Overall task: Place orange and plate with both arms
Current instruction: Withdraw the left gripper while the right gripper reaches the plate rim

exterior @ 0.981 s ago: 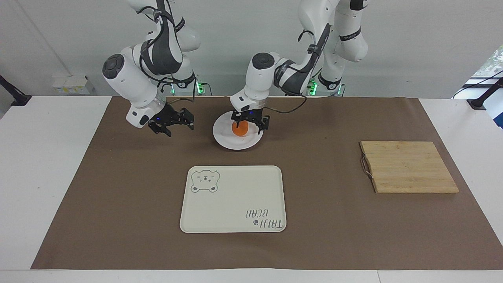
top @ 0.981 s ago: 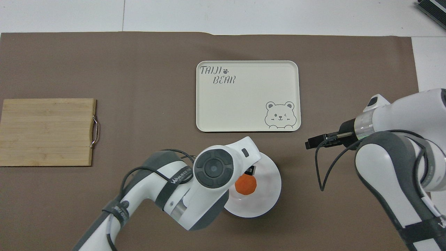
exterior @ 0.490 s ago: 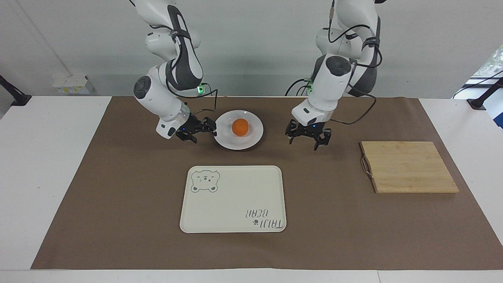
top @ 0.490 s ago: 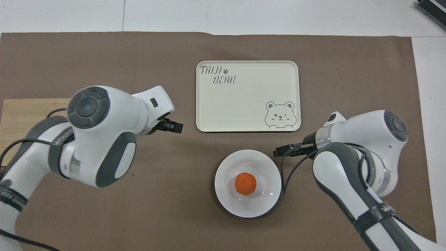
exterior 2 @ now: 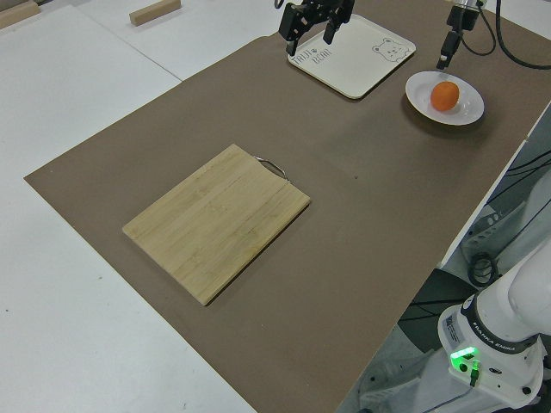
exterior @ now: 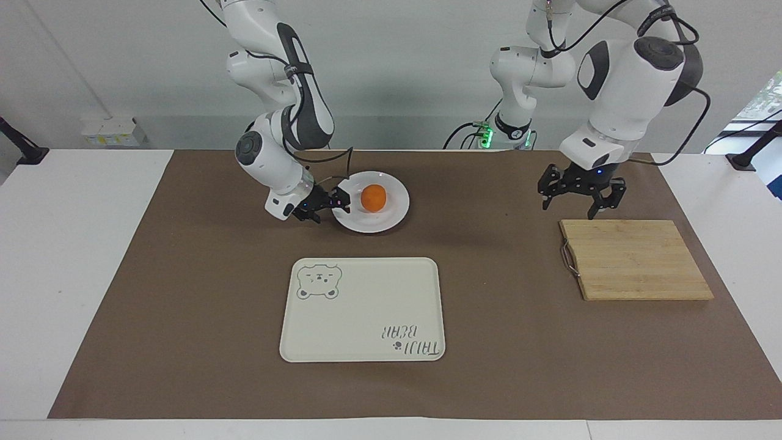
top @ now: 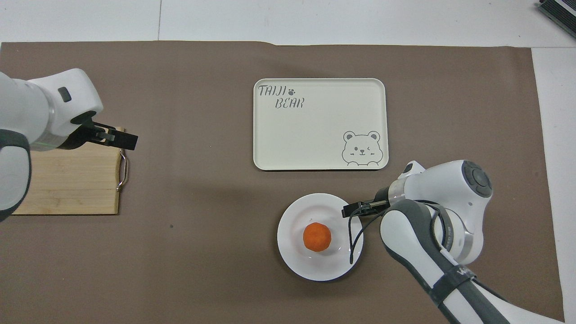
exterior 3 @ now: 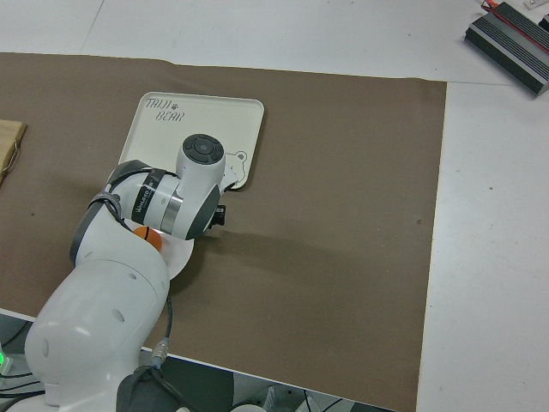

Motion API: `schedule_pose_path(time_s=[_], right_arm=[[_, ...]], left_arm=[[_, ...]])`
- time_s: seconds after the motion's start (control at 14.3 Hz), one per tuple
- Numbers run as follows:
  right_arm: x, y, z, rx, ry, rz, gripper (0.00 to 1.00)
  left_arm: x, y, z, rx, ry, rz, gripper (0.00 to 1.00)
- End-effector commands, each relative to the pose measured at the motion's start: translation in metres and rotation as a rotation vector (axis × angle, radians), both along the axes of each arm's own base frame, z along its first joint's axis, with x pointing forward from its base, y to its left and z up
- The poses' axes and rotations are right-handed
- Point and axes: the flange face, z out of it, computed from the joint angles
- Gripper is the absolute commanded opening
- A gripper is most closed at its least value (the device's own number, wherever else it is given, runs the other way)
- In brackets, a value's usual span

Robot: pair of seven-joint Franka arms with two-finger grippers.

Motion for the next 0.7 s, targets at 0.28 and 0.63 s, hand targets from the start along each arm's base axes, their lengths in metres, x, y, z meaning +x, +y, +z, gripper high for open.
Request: schedule_pose_path(time_s=[0.28, 0.63], right_arm=[[-0.036, 0.021, -0.012, 0.06, 0.018, 0.031, 1.0], [-0.038, 0.019, -0.015, 0.058, 0.008, 0.039, 0.34]], left_arm=[[0.001, 0.048, 0.069, 0.024, 0.059, 0.071, 1.0], [0.007, 0.057, 0.065, 0.032, 0.063, 0.077, 1.0]])
